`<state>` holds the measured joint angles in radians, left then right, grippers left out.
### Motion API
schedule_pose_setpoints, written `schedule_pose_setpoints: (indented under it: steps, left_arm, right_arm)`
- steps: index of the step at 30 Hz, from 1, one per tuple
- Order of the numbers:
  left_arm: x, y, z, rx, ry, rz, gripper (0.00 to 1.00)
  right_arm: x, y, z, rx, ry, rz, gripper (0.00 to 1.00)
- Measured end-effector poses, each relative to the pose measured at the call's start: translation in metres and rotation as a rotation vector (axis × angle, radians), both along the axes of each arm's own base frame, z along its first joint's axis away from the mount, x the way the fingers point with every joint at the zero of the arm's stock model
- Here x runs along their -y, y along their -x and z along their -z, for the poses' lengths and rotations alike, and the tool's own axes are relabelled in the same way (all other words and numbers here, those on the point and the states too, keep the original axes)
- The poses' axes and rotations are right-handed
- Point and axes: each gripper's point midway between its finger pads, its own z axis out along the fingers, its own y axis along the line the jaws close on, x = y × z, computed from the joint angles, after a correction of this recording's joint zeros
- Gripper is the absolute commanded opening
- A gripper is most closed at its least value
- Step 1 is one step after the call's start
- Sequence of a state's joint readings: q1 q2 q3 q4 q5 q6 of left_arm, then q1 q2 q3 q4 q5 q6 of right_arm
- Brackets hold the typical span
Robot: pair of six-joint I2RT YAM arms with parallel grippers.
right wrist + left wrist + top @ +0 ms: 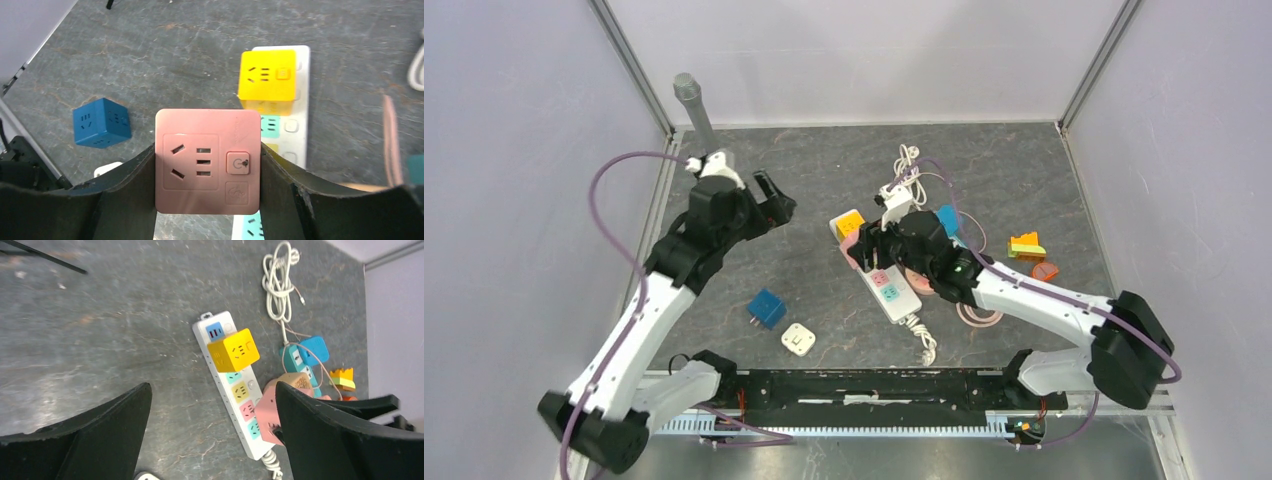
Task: Pull the plug off the socket
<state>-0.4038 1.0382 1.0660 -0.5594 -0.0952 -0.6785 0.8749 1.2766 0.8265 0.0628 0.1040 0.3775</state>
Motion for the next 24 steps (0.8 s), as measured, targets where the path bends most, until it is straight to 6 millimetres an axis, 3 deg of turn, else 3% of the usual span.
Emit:
schedule_pose_setpoints:
  steps: [5, 13, 19, 24]
  left_arm:
    - [-0.041, 0.029, -0.04, 0.136, -0.042, -0.112, 1.0]
    - [-0.092, 0.069, -0.088, 0.333, -0.049, -0.271, 1.0]
    - [-0.1, 0.075, -0.092, 0.353, -0.05, -0.3, 1.0]
    - [-0.096, 0.077, -0.088, 0.337, -0.048, -0.273, 1.0]
  right_arm:
    - [-0.03, 0.001, 0.008, -0.054, -0.049, -0.084, 0.01]
    - [-0.116, 0.007, 0.018, -0.123, -0.142, -0.24, 0.13]
    - [-0.182, 0.018, 0.027, -0.141, -0.185, -0.333, 0.2]
    - [-0.22, 0.017, 0.025, -0.12, -0.221, -0.377, 0.24]
